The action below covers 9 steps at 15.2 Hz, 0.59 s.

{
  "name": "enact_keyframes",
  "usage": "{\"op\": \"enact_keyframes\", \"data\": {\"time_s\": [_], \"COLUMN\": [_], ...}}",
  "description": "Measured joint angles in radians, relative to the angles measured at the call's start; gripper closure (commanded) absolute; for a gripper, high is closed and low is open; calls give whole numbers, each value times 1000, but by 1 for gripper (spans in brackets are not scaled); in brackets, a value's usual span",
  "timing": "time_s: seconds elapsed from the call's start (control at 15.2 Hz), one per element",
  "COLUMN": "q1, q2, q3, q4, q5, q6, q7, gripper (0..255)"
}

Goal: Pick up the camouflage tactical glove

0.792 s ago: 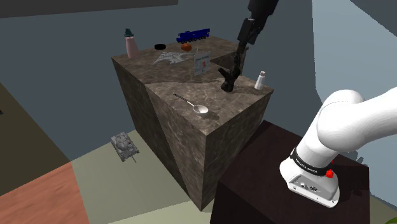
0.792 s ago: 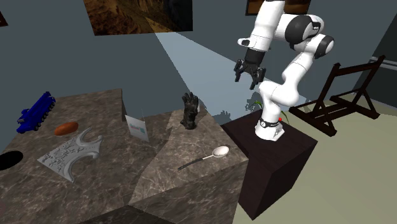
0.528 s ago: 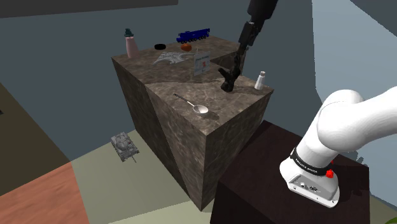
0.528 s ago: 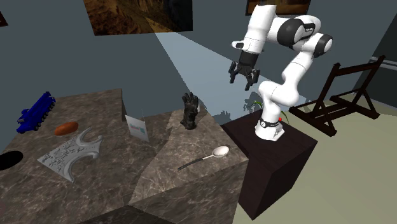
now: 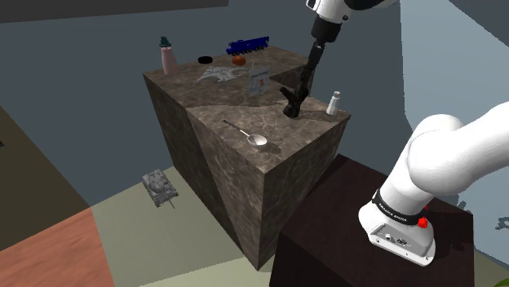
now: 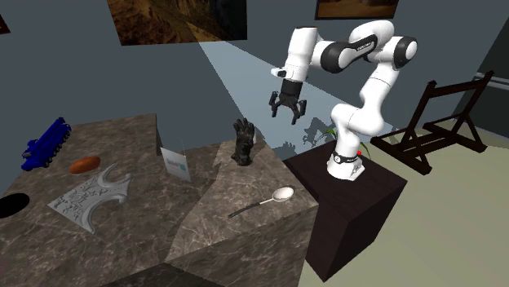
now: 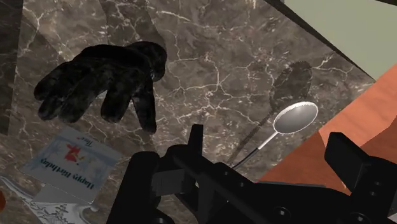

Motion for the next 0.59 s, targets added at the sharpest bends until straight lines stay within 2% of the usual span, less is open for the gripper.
{"op": "enact_keyframes", "data": {"time_s": [0.26,0.59], "q1": [40,113], "q2": [118,306], "q3": [-117,-256], "q4": [32,113], "q5": [9,80], "q6": [89,183], "q7": [-197,-460], "gripper": [0,0]}}
